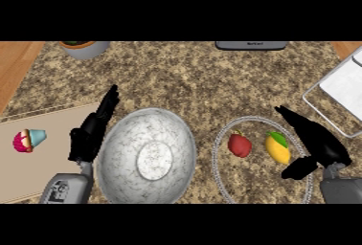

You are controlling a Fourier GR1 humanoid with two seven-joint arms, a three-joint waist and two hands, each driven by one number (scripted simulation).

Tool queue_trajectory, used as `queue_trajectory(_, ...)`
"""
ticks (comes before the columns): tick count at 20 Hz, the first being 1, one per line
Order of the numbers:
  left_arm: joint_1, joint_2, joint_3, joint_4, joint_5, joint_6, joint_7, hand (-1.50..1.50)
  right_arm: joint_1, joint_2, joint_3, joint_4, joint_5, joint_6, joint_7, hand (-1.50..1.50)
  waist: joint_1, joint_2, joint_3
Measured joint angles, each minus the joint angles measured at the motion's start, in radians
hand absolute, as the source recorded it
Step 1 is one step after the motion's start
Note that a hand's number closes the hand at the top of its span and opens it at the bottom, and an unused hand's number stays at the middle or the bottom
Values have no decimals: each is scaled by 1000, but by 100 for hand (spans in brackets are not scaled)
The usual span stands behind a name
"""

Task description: Pick the lemon from the placemat and place it in the tiered shelf

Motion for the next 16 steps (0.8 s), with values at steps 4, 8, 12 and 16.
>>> queue_trajectory(4,11,-3,9,-4,0,-8,-9,0,-3,13,-11,28,17,-9,-23,-150,-1,0,0)
queue_trajectory(8,-5,-7,21,18,-8,-12,-11,0,-14,25,-18,76,38,-22,-59,-150,-1,0,0)
queue_trajectory(12,-6,-19,22,16,-18,-7,-9,0,-12,40,-18,98,58,-26,-76,-150,-1,0,0)
queue_trajectory(16,5,-18,26,27,-25,-13,-28,0,-18,36,-25,157,79,-42,-122,150,-1,0,0)
